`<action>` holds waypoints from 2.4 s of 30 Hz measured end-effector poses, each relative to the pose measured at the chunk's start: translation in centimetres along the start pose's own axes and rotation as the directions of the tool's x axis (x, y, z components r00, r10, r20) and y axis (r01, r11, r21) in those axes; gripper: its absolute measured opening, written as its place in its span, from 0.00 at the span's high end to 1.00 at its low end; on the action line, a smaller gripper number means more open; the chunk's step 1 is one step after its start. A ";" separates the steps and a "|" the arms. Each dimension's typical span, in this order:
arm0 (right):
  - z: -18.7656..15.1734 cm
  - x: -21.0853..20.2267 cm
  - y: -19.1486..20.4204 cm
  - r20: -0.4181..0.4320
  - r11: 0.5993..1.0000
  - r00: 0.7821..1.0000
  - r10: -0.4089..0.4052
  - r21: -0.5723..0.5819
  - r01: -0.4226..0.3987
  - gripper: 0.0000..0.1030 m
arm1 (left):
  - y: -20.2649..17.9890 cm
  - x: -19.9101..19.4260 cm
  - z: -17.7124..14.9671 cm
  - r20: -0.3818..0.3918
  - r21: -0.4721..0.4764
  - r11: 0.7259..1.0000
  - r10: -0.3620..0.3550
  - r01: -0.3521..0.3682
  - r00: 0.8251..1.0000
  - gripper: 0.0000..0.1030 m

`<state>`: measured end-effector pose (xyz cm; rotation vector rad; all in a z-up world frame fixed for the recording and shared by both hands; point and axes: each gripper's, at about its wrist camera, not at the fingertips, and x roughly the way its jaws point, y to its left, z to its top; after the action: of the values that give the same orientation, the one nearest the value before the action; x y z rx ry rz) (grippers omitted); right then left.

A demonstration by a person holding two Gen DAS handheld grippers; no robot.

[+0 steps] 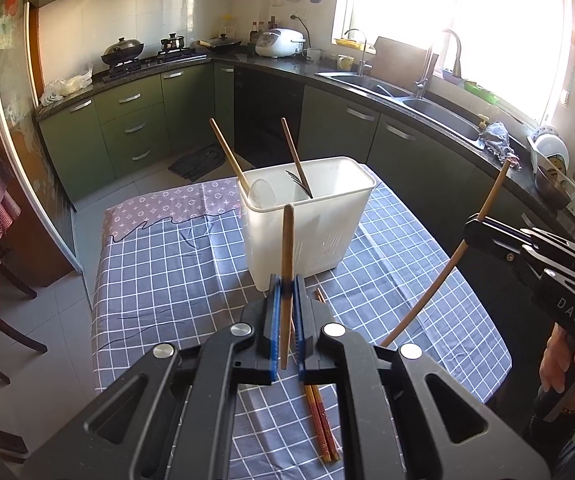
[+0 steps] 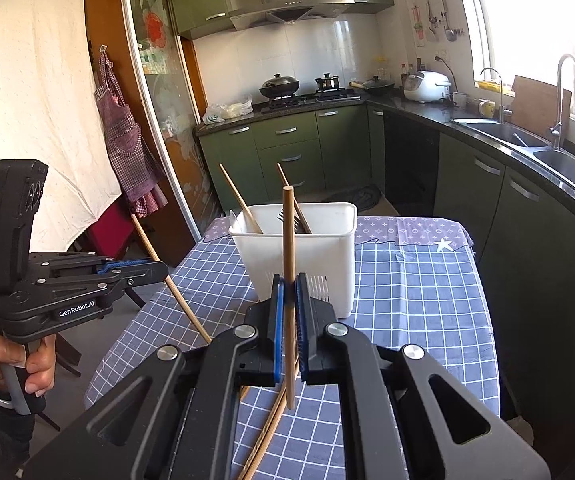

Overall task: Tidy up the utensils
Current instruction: 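Carry both chopsticks over the white holder and open both grippers to drop them, then move both grippers back down to the remaining chopsticks on the cloth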

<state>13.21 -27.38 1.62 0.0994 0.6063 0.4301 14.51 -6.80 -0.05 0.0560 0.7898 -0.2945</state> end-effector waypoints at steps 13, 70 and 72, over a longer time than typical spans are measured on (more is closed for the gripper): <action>3.3 -2.9 0.4 0.071 1.000 0.997 0.012 -0.026 -0.010 0.94 | -1.8 -2.3 3.7 0.039 0.043 0.998 -0.044 0.042 0.998 0.94; -1.6 -0.9 -5.9 0.046 0.984 0.988 -0.150 0.108 0.145 0.64 | -0.7 2.9 3.0 -0.121 -0.024 1.000 -0.008 0.005 0.993 0.68; -4.0 0.5 -7.4 -0.019 0.978 0.989 -0.146 0.147 0.147 0.64 | -0.4 5.0 0.6 -0.204 -0.040 0.999 -0.014 0.006 0.979 0.68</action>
<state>13.97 -34.06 -3.49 0.1935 0.6482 0.2426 18.16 -8.51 -3.17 0.0461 1.0001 -0.2856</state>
